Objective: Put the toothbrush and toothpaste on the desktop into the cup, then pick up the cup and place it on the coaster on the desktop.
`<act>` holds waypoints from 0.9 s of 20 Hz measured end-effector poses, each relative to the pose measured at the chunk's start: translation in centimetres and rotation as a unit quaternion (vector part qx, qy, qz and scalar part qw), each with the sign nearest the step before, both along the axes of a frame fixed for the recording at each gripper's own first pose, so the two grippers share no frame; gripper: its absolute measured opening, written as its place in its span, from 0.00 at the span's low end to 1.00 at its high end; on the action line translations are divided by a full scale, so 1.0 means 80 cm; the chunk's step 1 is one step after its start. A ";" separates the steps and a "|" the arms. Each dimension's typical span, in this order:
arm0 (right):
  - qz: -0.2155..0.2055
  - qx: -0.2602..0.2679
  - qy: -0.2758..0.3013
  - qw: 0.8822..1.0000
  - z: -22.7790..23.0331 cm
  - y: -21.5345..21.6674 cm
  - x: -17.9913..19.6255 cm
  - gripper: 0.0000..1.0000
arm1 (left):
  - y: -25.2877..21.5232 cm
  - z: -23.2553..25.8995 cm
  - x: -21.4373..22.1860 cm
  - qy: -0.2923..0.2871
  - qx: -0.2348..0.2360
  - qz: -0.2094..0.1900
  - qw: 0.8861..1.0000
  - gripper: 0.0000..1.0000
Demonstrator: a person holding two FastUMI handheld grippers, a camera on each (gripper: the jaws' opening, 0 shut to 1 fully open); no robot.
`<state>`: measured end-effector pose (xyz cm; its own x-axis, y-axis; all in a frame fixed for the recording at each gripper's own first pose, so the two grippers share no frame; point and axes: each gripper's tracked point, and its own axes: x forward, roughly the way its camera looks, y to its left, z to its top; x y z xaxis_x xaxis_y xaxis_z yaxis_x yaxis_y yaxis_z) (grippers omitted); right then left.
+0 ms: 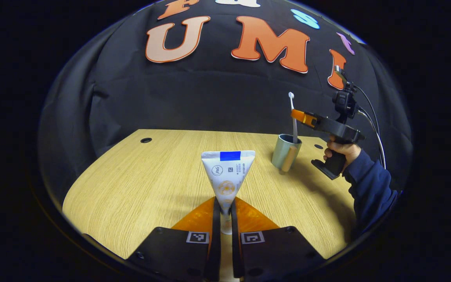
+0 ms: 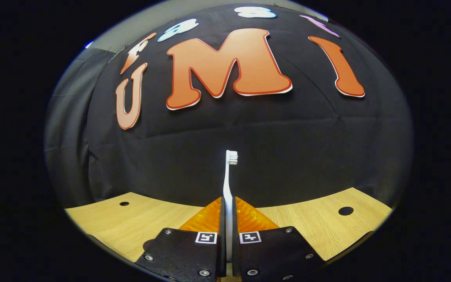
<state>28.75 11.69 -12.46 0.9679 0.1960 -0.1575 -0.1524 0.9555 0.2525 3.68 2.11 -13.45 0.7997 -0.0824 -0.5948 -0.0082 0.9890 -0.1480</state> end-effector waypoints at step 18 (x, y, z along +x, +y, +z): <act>0.054 -0.021 0.060 0.996 -0.044 0.013 -0.050 0.09 | -0.047 0.077 0.120 -0.152 -0.003 -0.032 0.988 0.16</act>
<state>24.79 12.71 -16.02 0.9148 0.2898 -0.2813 -0.2268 0.9449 0.2361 13.32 -1.68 -7.31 0.9341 -0.1414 -0.3277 0.1002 0.9851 -0.1394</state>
